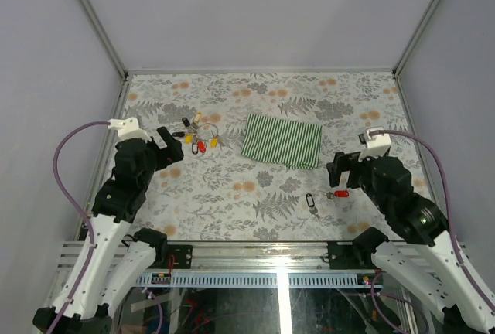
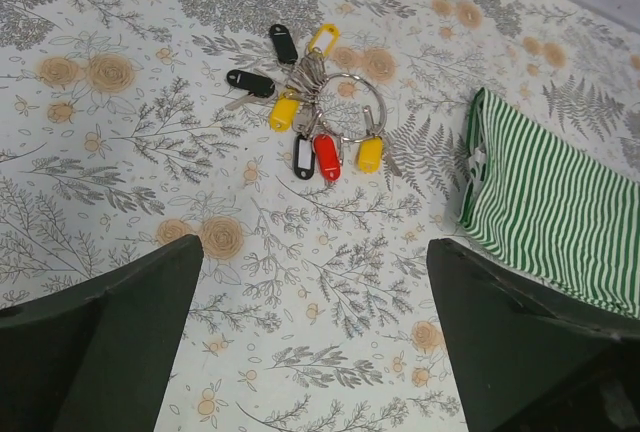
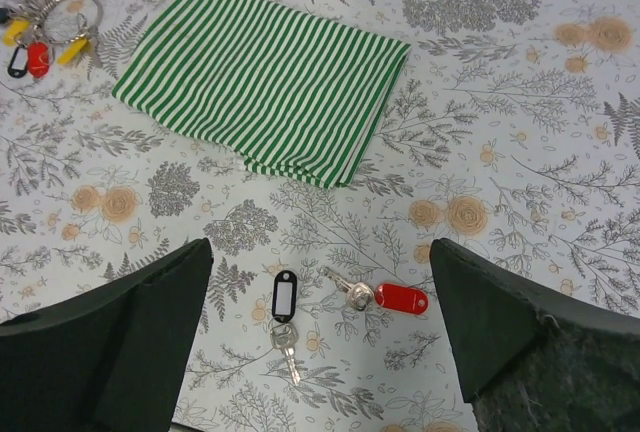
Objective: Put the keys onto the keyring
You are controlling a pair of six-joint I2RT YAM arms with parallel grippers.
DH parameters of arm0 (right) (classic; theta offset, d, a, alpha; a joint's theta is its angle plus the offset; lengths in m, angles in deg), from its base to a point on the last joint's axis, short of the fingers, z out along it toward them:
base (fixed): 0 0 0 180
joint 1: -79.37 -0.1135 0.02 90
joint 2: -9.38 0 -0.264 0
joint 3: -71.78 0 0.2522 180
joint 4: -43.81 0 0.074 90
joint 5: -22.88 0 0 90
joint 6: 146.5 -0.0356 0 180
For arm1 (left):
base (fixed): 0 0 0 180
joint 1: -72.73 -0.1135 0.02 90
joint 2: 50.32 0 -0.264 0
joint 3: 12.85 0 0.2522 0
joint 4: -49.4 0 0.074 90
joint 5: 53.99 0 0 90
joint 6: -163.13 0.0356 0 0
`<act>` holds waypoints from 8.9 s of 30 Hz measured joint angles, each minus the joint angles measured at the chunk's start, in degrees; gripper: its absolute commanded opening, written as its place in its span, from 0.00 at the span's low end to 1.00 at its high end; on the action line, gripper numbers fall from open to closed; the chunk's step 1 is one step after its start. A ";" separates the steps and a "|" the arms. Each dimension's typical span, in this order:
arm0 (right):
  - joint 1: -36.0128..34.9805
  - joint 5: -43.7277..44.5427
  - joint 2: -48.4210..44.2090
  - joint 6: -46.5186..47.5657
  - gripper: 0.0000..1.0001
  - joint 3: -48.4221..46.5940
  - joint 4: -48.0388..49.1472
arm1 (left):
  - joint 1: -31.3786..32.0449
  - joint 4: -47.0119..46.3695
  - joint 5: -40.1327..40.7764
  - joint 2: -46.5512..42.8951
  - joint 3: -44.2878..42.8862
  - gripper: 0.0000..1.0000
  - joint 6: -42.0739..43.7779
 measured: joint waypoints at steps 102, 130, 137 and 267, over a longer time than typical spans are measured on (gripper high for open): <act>4.98 -23.19 15.04 -10.01 0.98 -1.62 4.96 | 41.18 -11.89 -2.54 52.78 -2.36 1.00 -17.79; 5.05 -19.45 20.15 -11.76 0.66 1.11 2.45 | 34.84 -2.86 1.75 29.51 -5.95 1.00 -17.57; 2.54 -25.05 31.63 -9.81 0.55 0.09 5.03 | 19.80 1.55 -4.07 22.08 -4.57 0.99 -13.62; -21.33 -12.39 86.49 -1.88 0.25 -32.89 9.77 | 9.53 6.43 -3.13 13.90 -6.36 0.94 -1.31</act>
